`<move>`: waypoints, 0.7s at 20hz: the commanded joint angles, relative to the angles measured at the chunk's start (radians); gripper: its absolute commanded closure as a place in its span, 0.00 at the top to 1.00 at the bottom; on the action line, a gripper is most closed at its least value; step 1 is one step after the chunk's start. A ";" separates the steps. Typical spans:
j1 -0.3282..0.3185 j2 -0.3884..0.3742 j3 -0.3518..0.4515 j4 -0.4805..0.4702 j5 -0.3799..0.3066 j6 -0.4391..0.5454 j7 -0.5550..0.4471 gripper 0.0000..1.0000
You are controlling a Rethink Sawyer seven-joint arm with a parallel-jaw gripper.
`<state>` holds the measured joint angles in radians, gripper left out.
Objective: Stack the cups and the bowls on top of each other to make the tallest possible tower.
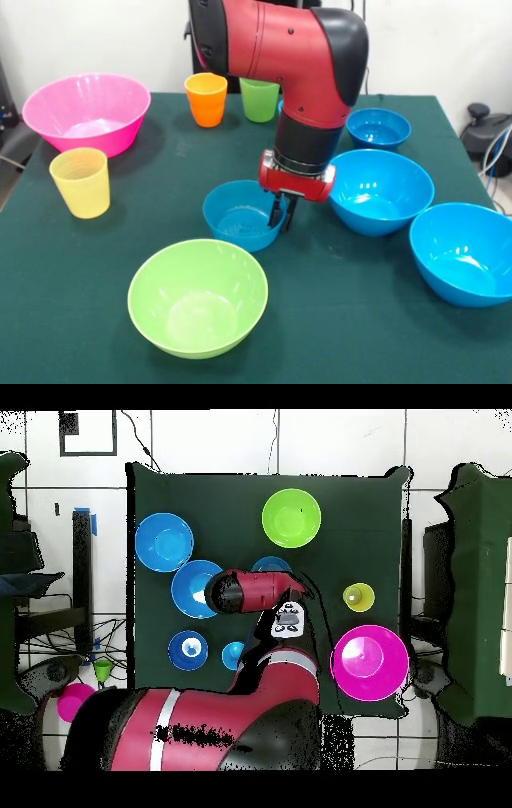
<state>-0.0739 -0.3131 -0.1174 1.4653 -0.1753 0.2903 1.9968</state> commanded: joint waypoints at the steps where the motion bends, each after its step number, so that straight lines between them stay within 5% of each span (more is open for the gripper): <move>1: 0.018 0.086 0.075 0.088 0.037 -0.063 0.179 0.00; 14: 0.002 0.071 0.064 0.164 0.051 -0.087 0.169 0.00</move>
<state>-0.0727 -0.3157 -0.1268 1.4971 -0.1457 0.2270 1.9968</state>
